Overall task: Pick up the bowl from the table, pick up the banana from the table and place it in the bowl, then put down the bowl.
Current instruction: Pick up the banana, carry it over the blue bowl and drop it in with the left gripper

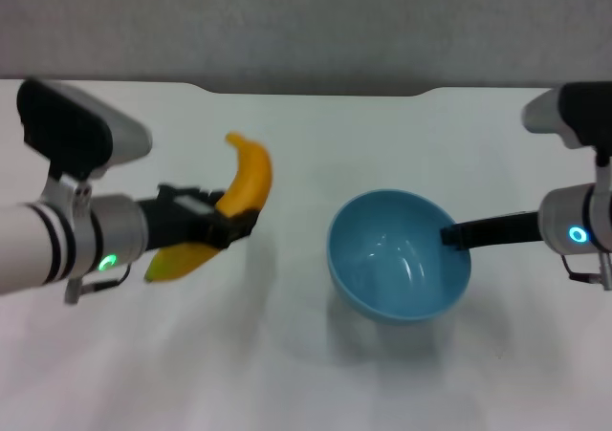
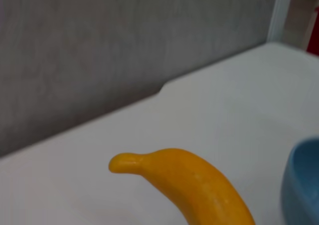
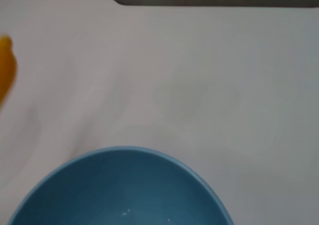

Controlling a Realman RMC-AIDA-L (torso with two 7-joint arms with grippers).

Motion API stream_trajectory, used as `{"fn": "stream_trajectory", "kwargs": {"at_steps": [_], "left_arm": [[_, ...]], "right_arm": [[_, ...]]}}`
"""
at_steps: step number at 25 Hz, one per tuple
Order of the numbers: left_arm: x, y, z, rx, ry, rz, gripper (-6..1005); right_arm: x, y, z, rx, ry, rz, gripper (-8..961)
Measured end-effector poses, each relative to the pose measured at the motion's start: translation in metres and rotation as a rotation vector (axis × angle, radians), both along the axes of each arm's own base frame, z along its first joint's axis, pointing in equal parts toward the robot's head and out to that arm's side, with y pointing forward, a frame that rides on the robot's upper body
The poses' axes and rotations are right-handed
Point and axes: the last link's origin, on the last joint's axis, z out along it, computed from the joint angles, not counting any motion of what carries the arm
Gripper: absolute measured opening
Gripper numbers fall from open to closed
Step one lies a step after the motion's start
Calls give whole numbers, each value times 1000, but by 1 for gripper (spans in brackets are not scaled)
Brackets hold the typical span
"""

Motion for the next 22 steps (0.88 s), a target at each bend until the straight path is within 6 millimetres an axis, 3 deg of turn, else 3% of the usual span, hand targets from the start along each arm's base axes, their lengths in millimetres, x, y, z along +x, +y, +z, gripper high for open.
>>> {"fn": "stream_trajectory", "kwargs": {"at_steps": [8,16,22], "left_arm": [[54,7,5,7,-201,-71,499],[71,9,3,-4,-292,-98,503],[72,6,-12,-10,-337,-103,506]], "right_arm": [[-12,9,-24,-13,18,4,66],[-43,17,-42,-34,52,66,69],[-54,15,-47,-51,91,70,71]]}}
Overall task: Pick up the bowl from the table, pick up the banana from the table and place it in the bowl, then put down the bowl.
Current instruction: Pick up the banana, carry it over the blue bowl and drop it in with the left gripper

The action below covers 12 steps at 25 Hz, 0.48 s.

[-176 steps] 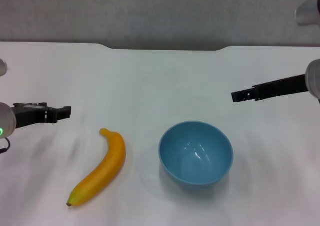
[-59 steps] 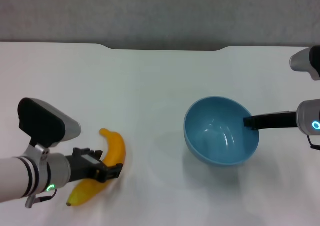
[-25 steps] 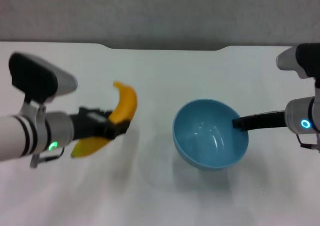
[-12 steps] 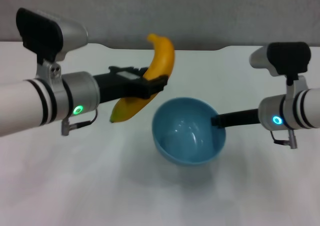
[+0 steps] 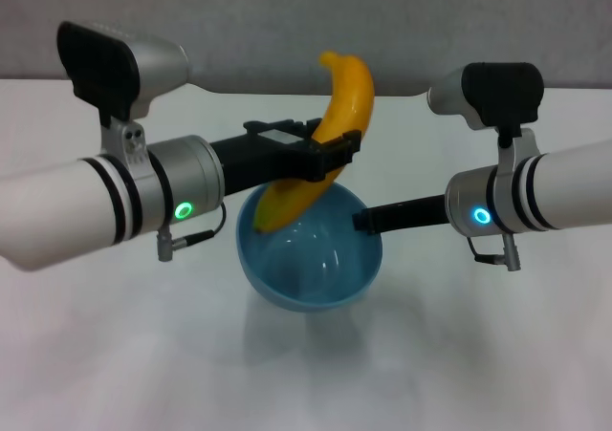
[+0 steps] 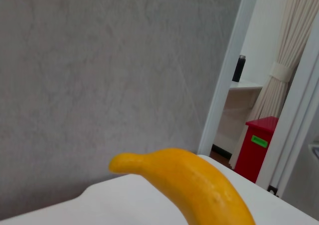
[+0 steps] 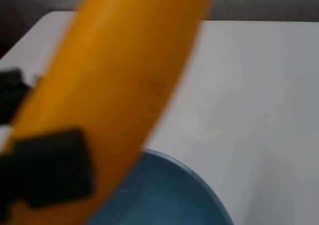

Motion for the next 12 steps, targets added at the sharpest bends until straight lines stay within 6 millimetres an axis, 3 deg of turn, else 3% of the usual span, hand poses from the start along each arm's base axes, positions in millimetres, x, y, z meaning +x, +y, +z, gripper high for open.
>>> {"fn": "stream_trajectory", "kwargs": {"at_steps": [12], "left_arm": [[-18,-2,-12,-27,-141,55,511]], "right_arm": [[-3,2,2,6,10,0,75]]}}
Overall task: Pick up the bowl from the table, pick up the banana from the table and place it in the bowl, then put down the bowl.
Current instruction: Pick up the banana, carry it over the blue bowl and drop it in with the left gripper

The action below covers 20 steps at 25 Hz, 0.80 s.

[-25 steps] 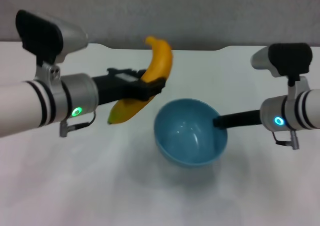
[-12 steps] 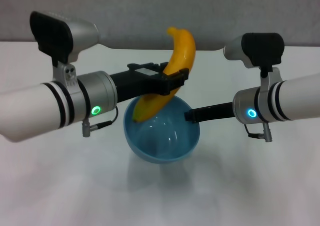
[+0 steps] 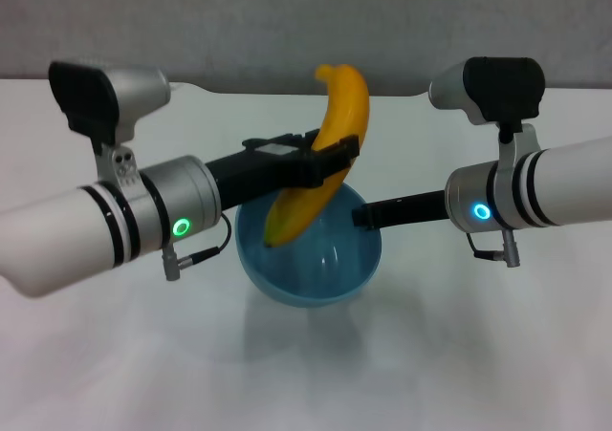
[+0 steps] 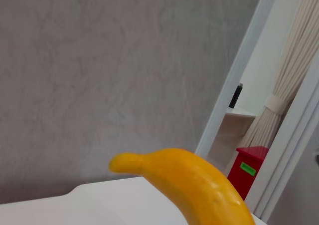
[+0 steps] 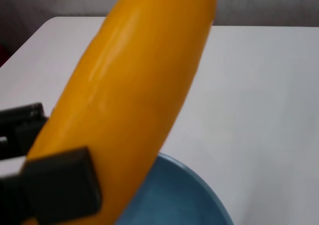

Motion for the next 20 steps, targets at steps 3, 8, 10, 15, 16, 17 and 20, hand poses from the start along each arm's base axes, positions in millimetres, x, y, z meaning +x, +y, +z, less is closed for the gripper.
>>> {"fn": "stream_trajectory", "kwargs": {"at_steps": [3,8,10,15,16,17,20], "left_arm": [[-6,-3,-6,-11,3,5,513],[-9,-6,-11,-16,12,-14,515],[-9,-6,-12,-14,11,-21,516],[-16,-5,-12,-8,0,2,518],[-17,-5,-11,-6,-2,7,519],[-18,-4,-11,-4,-3,8,519],[-19,-4,-10,5,6,1,521]], "right_arm": [[0,0,0,2,2,-3,76],[1,1,2,4,3,-7,78],[1,1,2,4,4,-8,79],[1,1,3,4,6,-8,81],[0,1,3,4,6,-7,81],[0,1,3,4,7,-4,81],[-2,1,3,3,9,0,82]]}}
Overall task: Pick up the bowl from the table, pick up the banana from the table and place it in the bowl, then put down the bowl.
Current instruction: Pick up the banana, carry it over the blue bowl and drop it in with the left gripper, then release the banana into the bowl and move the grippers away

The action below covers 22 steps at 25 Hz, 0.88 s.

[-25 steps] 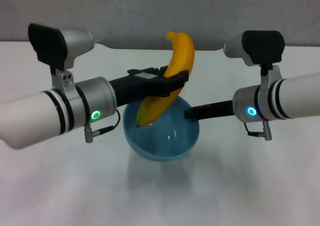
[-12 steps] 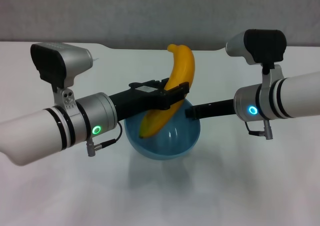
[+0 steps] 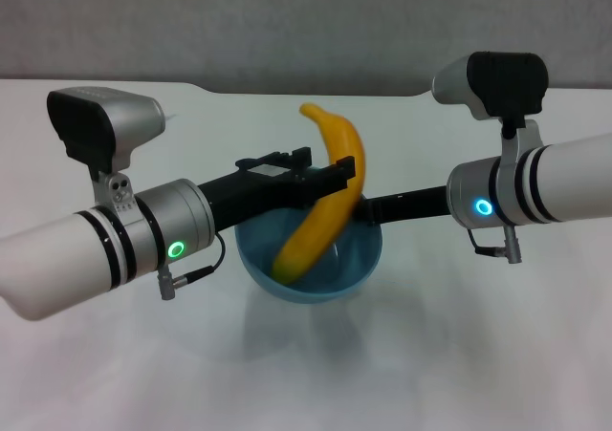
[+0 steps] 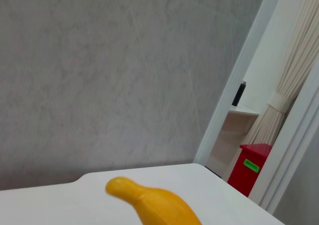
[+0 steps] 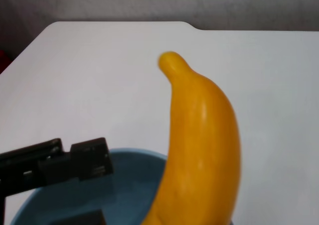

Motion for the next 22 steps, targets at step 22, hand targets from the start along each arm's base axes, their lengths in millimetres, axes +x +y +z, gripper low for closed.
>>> {"fn": "stream_trajectory", "kwargs": {"at_steps": [22], "left_arm": [[-36,18,51,228,91,17,894]], "right_arm": [[24,0,6,-21,-30,-77,90]]}}
